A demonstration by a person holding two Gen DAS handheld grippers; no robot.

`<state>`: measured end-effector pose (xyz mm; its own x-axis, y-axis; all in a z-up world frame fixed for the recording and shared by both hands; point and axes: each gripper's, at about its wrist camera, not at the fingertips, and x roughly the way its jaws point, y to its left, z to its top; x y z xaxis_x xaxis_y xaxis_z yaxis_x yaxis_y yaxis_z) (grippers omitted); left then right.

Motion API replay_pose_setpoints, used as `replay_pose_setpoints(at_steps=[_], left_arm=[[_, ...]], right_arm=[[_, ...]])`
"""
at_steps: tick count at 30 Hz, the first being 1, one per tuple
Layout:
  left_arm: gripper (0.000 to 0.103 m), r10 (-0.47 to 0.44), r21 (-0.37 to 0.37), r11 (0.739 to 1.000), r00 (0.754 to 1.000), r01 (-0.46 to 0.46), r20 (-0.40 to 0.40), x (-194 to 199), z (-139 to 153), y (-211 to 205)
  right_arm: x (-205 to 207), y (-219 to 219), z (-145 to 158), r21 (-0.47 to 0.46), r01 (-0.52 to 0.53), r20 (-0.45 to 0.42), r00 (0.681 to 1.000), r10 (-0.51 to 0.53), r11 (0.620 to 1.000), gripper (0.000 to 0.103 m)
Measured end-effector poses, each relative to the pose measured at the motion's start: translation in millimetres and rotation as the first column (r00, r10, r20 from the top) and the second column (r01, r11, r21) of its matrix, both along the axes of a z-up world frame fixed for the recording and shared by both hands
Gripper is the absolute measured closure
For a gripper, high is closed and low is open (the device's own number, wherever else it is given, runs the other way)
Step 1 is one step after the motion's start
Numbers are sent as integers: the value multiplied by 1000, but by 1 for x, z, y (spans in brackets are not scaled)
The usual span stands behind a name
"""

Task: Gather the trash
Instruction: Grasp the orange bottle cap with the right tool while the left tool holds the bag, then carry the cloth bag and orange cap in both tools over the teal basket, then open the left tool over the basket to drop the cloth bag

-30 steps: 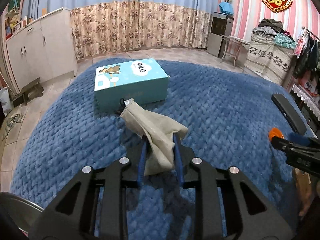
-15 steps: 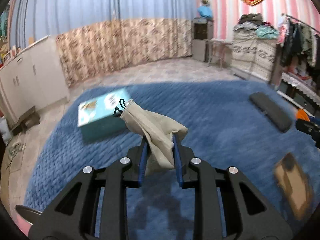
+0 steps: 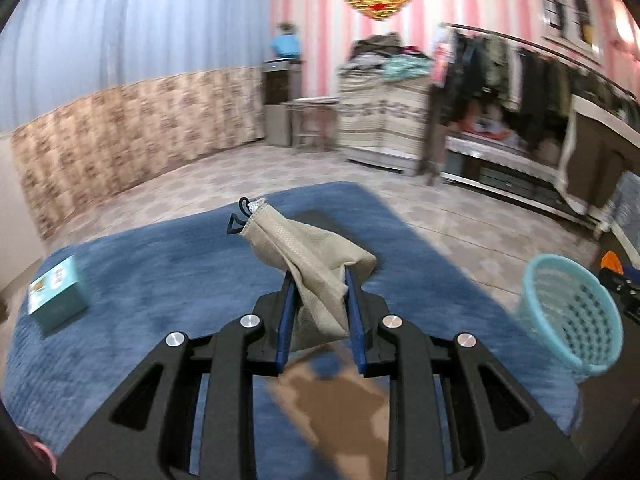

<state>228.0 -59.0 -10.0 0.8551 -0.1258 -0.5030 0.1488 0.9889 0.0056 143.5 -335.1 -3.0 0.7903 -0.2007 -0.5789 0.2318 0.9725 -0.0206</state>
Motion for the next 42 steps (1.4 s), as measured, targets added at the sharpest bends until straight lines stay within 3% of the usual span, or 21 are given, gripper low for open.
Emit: replay_pose_setpoints(at_steps=[4, 9, 20, 34, 40, 42], left_arm=[[80, -115, 21, 993, 993, 115, -8, -5, -3, -58], [80, -208, 31, 978, 978, 208, -21, -13, -13, -113], [80, -366, 41, 929, 929, 368, -47, -18, -30, -208], [79, -486, 90, 867, 871, 491, -66, -13, -47, -292], [71, -497, 112, 858, 865, 501, -64, -17, -51, -306], [54, -484, 107, 865, 872, 489, -75, -15, -52, -301]], right_arm=[[-14, -58, -16, 51, 120, 1, 993, -120, 991, 63], [-16, -97, -22, 85, 185, 8, 982, -187, 979, 63], [-13, -111, -32, 81, 202, -7, 979, -202, 976, 63], [-20, -160, -44, 178, 266, -11, 963, -269, 947, 63], [-25, -169, -50, 211, 283, -16, 958, -287, 935, 63], [-25, -170, -52, 218, 282, -19, 958, -285, 934, 63]])
